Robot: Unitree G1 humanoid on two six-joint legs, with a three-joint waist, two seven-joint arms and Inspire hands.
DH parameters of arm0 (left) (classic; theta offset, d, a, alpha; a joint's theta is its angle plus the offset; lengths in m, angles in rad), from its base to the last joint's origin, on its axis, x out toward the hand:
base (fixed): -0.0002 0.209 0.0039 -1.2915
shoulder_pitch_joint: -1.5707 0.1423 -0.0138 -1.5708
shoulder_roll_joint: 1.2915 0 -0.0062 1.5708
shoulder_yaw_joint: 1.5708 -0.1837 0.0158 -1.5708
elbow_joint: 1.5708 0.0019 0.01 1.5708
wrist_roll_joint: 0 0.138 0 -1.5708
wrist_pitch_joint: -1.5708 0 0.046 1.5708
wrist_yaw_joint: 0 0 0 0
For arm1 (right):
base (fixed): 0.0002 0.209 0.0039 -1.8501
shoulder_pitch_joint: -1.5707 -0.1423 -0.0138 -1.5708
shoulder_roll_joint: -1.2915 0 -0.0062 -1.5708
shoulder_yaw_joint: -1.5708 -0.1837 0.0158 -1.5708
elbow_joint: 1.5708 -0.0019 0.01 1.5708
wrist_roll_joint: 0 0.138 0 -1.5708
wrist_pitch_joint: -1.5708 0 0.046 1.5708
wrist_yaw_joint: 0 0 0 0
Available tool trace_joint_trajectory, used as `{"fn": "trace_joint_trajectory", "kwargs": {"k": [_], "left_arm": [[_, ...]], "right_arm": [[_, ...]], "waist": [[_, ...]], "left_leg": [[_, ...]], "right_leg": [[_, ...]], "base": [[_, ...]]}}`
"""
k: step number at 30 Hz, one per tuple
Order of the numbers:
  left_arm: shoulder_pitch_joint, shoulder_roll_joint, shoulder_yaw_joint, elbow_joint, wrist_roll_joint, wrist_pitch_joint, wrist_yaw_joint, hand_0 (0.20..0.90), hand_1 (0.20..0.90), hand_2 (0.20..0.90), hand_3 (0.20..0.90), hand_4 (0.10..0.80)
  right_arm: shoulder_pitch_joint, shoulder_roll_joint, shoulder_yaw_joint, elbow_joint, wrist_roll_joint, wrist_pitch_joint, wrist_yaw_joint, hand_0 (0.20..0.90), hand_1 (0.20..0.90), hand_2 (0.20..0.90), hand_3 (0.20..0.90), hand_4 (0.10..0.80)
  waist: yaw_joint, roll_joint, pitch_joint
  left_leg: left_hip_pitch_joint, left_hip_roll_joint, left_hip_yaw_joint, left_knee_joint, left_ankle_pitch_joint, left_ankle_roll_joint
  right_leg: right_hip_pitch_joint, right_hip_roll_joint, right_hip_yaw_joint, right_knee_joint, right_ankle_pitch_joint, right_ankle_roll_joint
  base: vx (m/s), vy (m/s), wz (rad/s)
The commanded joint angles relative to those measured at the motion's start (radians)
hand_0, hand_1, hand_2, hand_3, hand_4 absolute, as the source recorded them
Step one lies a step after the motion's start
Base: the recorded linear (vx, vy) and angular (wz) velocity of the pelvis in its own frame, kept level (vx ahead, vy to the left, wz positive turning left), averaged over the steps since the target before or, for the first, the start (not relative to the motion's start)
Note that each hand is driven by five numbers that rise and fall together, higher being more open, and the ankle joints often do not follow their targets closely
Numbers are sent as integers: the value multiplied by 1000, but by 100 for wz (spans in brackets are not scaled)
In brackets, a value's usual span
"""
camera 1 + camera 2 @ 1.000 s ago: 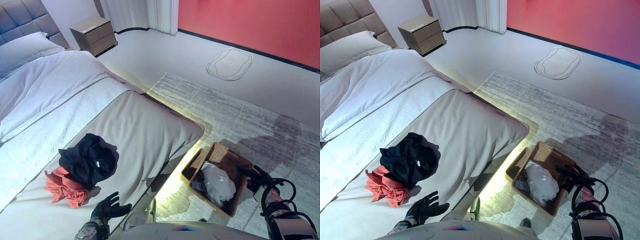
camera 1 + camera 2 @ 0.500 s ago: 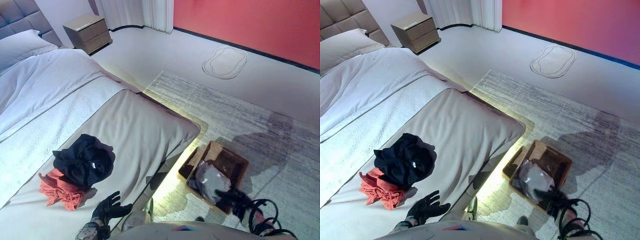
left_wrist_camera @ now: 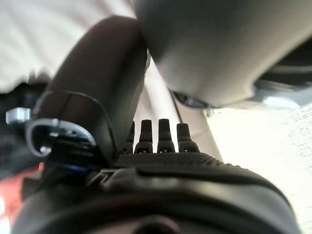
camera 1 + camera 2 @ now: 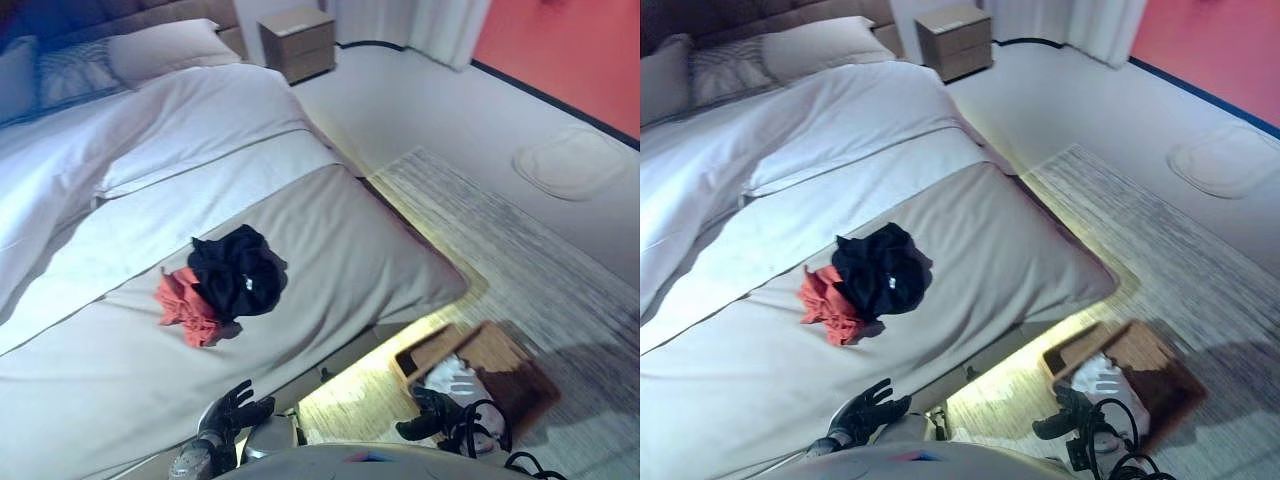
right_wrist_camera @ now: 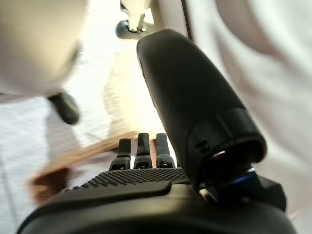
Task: Pick up the clothes from the bed and place them into the basket
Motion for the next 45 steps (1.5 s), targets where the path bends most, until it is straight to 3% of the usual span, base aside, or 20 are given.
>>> {"fn": "trace_joint_trajectory", "kwargs": {"k": [1,2,4,5,6,7,9,10,13,16,22,30,38,45], "left_arm": [[-18,46,17,40,26,-68,12,900,900,900,900,800],[-19,54,17,37,28,-76,10,900,900,900,900,800],[-35,73,10,15,31,-73,4,900,900,900,900,800],[-47,80,2,5,31,-72,3,900,900,900,900,800],[-54,88,-11,-5,33,-71,8,900,900,900,900,800],[-59,96,-29,-13,38,-76,22,900,900,900,900,800],[-73,112,-77,-23,32,-75,58,900,900,900,900,800],[-85,121,-89,-23,40,-73,70,900,900,900,900,800],[-120,152,-102,-36,56,-39,82,900,900,900,900,800],[-132,169,-97,-38,57,-52,78,900,900,900,900,800],[-39,144,-72,-43,128,-99,95,900,900,900,900,800],[-163,229,-110,-58,118,-83,82,900,900,900,900,800],[-178,268,-130,-83,94,-90,88,900,900,900,900,800],[-195,270,-130,-120,35,-80,72,900,900,900,900,800]], "right_arm": [[-67,17,-6,-40,-35,-75,-9,900,900,900,900,800],[-69,18,-7,-43,-35,-80,-5,900,900,900,900,800],[-74,20,-3,-57,-40,-85,-21,900,900,900,900,800],[-76,19,-3,-66,-35,-94,-24,900,900,900,900,800],[-77,16,-2,-75,-44,-110,-31,900,900,900,900,800],[-82,12,6,-80,-61,-133,-47,900,900,900,900,800],[-93,6,23,-107,-49,-152,-53,900,900,900,900,800],[-98,2,30,-126,-51,-158,-65,900,900,900,900,800],[-123,-9,48,-171,-66,-195,-83,900,900,900,900,800],[-162,-15,64,-187,-69,-229,-81,900,900,900,900,800],[-275,-71,93,-263,-154,-245,-69,900,900,900,900,800],[-649,-131,201,-325,-274,-194,-222,900,900,900,900,800],[-898,-240,218,-213,-414,-76,-463,900,900,900,900,800],[-1035,-288,262,-122,-447,17,-458,900,900,900,900,800]], "waist": [[32,-16,-2],[34,-23,-7],[34,-33,-7],[32,-24,-7],[27,-18,-2],[15,-14,5],[-28,-26,19],[-42,-36,21],[-70,-79,43],[-69,-91,63],[24,-132,57],[102,-147,208],[159,-100,306],[173,-34,339]], "left_leg": [[46,13,-68,0,-78,-64],[56,-5,-76,-1,-90,-47],[70,-46,-96,-2,-111,-7],[62,-49,-97,-4,-102,18],[66,-54,-122,-7,-109,33],[68,-52,-151,-11,-111,37],[69,-55,-237,-11,-111,30],[67,-56,-264,-11,-111,25],[68,-71,-306,-11,-141,19],[52,-63,-333,-11,-144,21],[10,-56,-365,13,-119,-1],[-189,-53,-411,166,-123,-20],[-394,-84,-422,319,-130,-22],[-541,-118,-436,447,-137,-7]], "right_leg": [[-66,37,105,162,-45,-61],[-70,18,113,205,-26,-43],[-115,-63,159,391,67,8],[-160,-101,174,498,144,8],[-212,-124,223,591,179,15],[-261,-106,293,624,182,12],[-319,18,395,513,142,-12],[-325,54,417,431,133,-19],[-372,83,451,190,157,-5],[-378,105,502,155,143,-15],[-257,137,467,74,89,-55],[-372,138,395,133,86,-89],[-536,125,332,249,82,-113],[-693,95,327,395,48,-132]], "base": [[131,205,41],[153,252,52],[106,281,61],[81,272,62],[94,173,72],[160,-3,85],[195,-192,92],[206,-275,109],[125,-260,101],[153,-196,66],[180,-145,46],[-103,-143,16],[-32,-68,22],[-5,33,16]]}}
